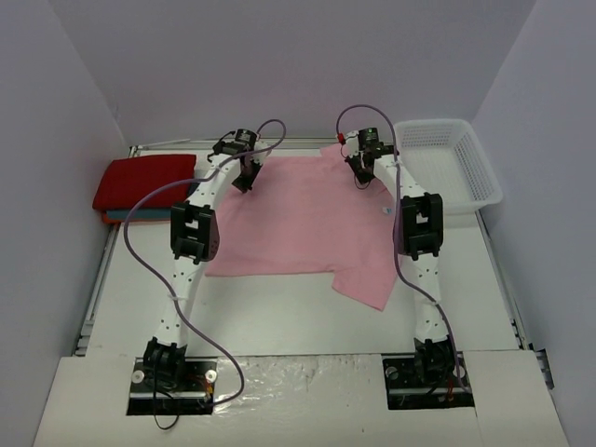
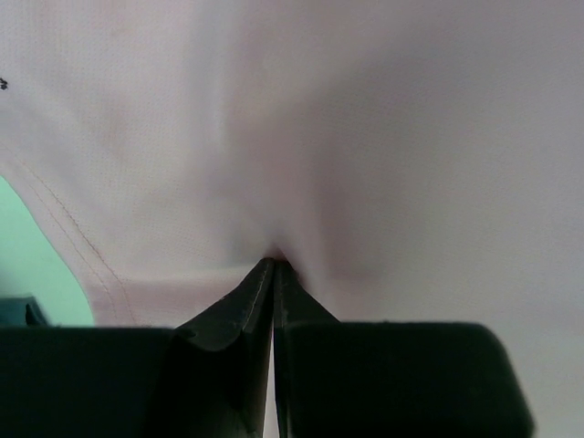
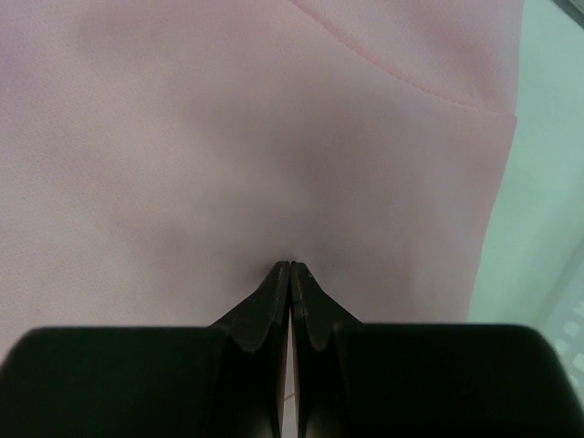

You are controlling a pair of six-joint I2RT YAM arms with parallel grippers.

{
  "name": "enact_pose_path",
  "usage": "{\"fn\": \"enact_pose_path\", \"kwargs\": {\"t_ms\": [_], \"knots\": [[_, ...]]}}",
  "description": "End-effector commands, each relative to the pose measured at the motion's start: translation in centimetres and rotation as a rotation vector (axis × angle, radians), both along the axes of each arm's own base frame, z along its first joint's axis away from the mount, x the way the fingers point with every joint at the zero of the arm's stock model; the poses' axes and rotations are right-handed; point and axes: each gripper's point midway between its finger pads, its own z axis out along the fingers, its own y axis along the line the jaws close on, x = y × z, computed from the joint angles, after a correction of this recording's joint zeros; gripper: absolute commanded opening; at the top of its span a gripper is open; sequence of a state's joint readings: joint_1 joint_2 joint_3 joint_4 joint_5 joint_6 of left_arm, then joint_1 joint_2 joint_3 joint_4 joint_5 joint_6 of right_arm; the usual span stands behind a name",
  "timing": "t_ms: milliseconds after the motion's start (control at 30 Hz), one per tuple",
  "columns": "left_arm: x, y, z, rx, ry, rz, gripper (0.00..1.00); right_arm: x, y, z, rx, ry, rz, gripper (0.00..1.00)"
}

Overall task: Fold and stack the t-shirts
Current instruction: Flatten out the tshirt, then grap the side of the flattened tshirt closest away from the robot with both arms

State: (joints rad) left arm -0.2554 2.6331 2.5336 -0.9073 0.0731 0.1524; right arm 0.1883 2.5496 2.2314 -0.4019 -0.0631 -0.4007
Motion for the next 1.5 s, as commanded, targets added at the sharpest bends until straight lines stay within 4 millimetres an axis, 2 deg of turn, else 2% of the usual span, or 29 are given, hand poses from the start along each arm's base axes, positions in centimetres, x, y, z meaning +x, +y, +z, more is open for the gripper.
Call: {"fn": "enact_pose_path", "kwargs": {"t_ms": [0, 133, 200, 233, 300, 333, 367, 400, 433, 467, 500, 533, 567, 600, 633, 667, 700, 733, 800, 867, 900, 967, 1000, 1067, 1100, 1133, 1200, 1333, 1467], "knots": [[2.0, -0.2, 2.4, 0.016, -0.102, 0.024, 0.04, -0.6, -1.0, -2.9, -0.033, 0.071, -0.020, 0.00], [3.5, -0.1, 4.7, 0.030, -0.195, 0.045, 0.06, 0.4, -0.1, -1.4, -0.034, 0.028, -0.002, 0.00], [4.0, -0.2, 7.5, 0.021, -0.257, 0.050, 0.08, 0.8, 0.9, 0.7, -0.040, -0.014, 0.013, 0.00], [4.1, -0.3, 10.1, 0.008, -0.306, 0.053, 0.10, 0.8, 1.2, 1.5, -0.050, -0.028, 0.021, 0.00], [3.8, -0.6, 12.4, 0.022, -0.352, 0.042, 0.13, 0.9, 2.4, 4.4, -0.045, -0.077, 0.034, 0.00], [3.4, -0.3, 15.0, 0.039, -0.397, 0.049, 0.19, 0.7, 2.8, 5.2, -0.043, -0.086, 0.040, 0.00], [3.0, 0.0, 15.8, 0.068, -0.406, 0.041, 0.23, 0.6, 2.6, 7.7, -0.057, -0.128, 0.028, 0.00], [2.7, -0.2, 17.1, 0.087, -0.433, 0.040, 0.27, 0.3, 3.3, 8.8, -0.053, -0.142, 0.035, 0.01], [2.1, 0.7, 20.1, 0.121, -0.488, 0.068, 0.30, -0.2, 3.5, 9.3, -0.051, -0.142, 0.037, 0.03], [1.6, 1.1, 20.2, 0.158, -0.492, 0.070, 0.36, -0.6, 3.9, 12.0, -0.039, -0.183, 0.041, 0.04], [0.9, 1.2, 21.2, 0.177, -0.507, 0.072, 0.41, -1.0, 4.0, 13.0, -0.035, -0.193, 0.038, 0.04], [-0.2, 1.9, 24.1, 0.194, -0.554, 0.093, 0.46, -1.5, 4.0, 14.0, -0.032, -0.205, 0.038, 0.05], [-1.0, 2.0, 24.9, 0.206, -0.563, 0.089, 0.58, -2.4, 4.0, 16.2, -0.019, -0.232, 0.036, 0.07], [-2.0, 2.0, 24.2, 0.218, -0.540, 0.075, 0.64, -3.1, 4.2, 17.1, -0.012, -0.239, 0.040, 0.14], [-3.7, 2.3, 26.9, 0.203, -0.578, 0.069, 0.69, -3.8, 4.2, 18.0, -0.001, -0.248, 0.044, 0.20], [-4.7, 2.1, 27.1, 0.191, -0.573, 0.044, 0.75, -5.1, 3.9, 19.6, 0.013, -0.261, 0.042, 0.24], [-6.2, 2.1, 25.3, 0.203, -0.513, 0.003, 0.82, -6.0, 3.9, 20.2, 0.020, -0.261, 0.050, 0.26], [-8.2, 2.0, 26.9, 0.192, -0.527, -0.046, 0.82, -6.9, 3.7, 20.7, 0.020, -0.261, 0.051, 0.27], [-11.2, 1.5, 25.5, 0.178, -0.457, -0.145, 0.82, -10.0, 3.6, 21.2, 0.037, -0.240, 0.091, 0.35], [-15.0, 2.2, 23.3, 0.224, -0.388, -0.225, 0.82, -13.4, 2.7, 20.8, 0.030, -0.208, 0.114, 0.47], [-17.6, 3.1, 21.2, 0.256, -0.332, -0.275, 0.82, -14.5, 2.5, 20.6, 0.026, -0.195, 0.121, 0.49], [-20.0, 3.8, 18.9, 0.284, -0.290, -0.318, 0.82, -17.9, 1.5, 19.3, 0.013, -0.145, 0.135, 0.53], [-22.5, 4.9, 16.4, 0.315, -0.235, -0.357, 0.82, -19.3, 1.3, 20.1, 0.026, -0.156, 0.146, 0.54], [-24.2, 5.7, 14.5, 0.339, -0.221, -0.378, 0.82, -22.1, 0.8, 17.5, 0.017, -0.069, 0.158, 0.57], [-25.3, 6.2, 14.2, 0.343, -0.230, -0.390, 0.81, -23.1, 0.7, 17.1, 0.022, -0.050, 0.167, 0.57], [-26.6, 6.7, 11.9, 0.353, -0.186, -0.404, 0.81, -24.2, 0.4, 17.2, 0.022, -0.045, 0.168, 0.58], [-27.8, 6.9, 11.0, 0.344, -0.181, -0.418, 0.80, -26.1, -0.2, 15.4, 0.011, -0.003, 0.172, 0.58], [-29.6, 7.2, 8.2, 0.359, -0.150, -0.456, 0.79, -27.8, -1.0, 12.7, -0.003, 0.070, 0.143, 0.58], [-30.0, 7.4, 6.3, 0.370, -0.148, -0.470, 0.79, -28.7, -1.6, 11.2, 0.013, 0.114, 0.128, 0.58]]}}
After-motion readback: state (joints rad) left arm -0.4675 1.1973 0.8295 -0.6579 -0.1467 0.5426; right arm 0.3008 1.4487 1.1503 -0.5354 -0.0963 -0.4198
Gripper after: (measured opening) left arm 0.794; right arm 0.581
